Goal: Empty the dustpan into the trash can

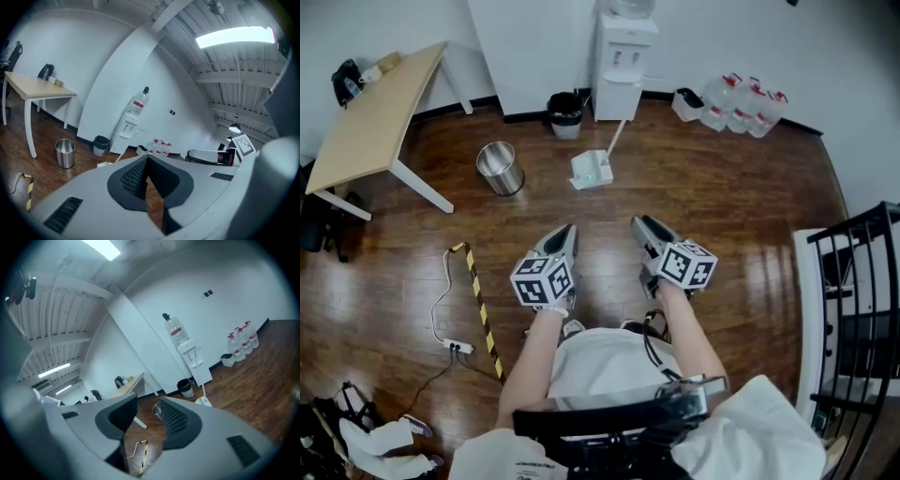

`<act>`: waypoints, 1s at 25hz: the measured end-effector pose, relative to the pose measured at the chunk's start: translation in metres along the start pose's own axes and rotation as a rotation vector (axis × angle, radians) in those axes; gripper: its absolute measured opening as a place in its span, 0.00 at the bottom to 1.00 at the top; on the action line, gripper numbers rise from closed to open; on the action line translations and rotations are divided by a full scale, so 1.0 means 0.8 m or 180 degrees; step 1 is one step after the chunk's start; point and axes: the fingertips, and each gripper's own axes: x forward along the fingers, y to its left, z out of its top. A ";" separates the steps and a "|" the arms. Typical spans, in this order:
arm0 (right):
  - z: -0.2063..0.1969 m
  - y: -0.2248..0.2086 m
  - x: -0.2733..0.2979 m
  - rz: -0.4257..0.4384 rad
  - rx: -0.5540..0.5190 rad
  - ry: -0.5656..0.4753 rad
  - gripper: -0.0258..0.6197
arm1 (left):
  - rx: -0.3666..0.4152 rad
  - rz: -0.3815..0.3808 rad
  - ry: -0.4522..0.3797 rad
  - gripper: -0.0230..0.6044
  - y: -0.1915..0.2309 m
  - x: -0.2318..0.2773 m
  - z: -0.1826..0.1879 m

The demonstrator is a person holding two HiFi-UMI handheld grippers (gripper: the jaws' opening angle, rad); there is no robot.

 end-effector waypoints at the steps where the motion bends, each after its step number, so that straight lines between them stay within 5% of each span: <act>1: 0.002 0.003 0.005 0.0020 0.0013 -0.0018 0.36 | 0.0025 -0.0029 0.0015 0.03 0.003 0.000 0.003; 11: 0.049 -0.002 0.066 -0.0011 -0.0052 -0.0188 0.49 | 0.0123 -0.0361 0.0165 0.03 0.012 0.063 0.046; 19: 0.124 -0.087 0.208 -0.0113 -0.0123 -0.0049 0.50 | 0.0131 -0.0189 0.0232 0.03 0.069 0.220 0.101; 25: 0.182 -0.159 0.303 -0.0455 -0.0548 0.0237 0.50 | 0.0199 -0.0057 0.0315 0.03 0.094 0.344 0.151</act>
